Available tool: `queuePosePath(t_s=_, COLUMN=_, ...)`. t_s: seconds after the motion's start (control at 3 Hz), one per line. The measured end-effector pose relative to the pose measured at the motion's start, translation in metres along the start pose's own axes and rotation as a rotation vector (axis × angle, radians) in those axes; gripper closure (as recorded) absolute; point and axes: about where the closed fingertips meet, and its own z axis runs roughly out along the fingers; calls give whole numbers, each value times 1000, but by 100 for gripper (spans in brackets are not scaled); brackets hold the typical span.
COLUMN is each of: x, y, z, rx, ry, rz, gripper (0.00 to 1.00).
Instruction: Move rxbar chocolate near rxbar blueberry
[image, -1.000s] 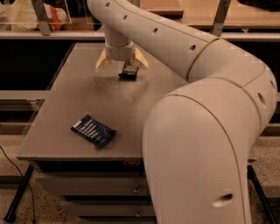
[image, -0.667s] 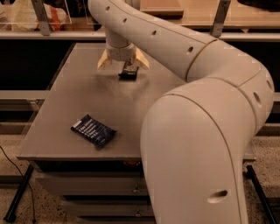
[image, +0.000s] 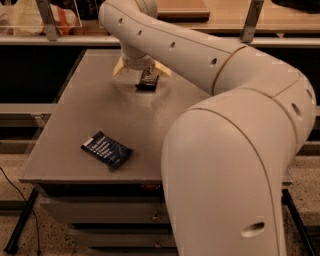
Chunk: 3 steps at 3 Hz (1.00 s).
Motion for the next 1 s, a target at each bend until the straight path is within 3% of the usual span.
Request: queuePosePath(t_s=1.0, x=4, y=-4, z=11, rx=-12, ry=-5, rz=21, gripper=64)
